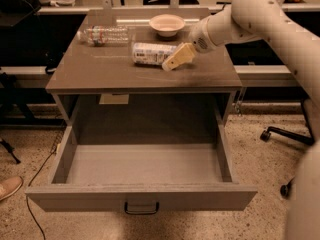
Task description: Pick blue plastic bottle from top drawer and place on counter
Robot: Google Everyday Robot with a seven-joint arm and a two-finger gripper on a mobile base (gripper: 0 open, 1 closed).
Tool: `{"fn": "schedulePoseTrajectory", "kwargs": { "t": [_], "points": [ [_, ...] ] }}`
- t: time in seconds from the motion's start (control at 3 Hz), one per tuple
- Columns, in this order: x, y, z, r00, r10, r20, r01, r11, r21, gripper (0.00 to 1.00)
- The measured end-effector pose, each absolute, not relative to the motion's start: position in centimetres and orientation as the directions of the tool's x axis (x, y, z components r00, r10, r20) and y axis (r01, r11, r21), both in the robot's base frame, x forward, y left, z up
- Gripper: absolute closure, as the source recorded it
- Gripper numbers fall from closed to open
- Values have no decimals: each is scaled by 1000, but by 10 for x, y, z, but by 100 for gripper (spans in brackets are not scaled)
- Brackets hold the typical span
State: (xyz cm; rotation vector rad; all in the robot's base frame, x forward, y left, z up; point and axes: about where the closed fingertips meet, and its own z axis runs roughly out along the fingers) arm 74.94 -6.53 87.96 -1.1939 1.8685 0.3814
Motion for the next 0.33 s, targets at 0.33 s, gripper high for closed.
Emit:
{"fn": "schedulePoseTrajectory", "kwargs": {
  "t": [0.33],
  "points": [
    [721, -116, 888, -196, -516, -834, -785, 592, -182, 0]
  ]
}}
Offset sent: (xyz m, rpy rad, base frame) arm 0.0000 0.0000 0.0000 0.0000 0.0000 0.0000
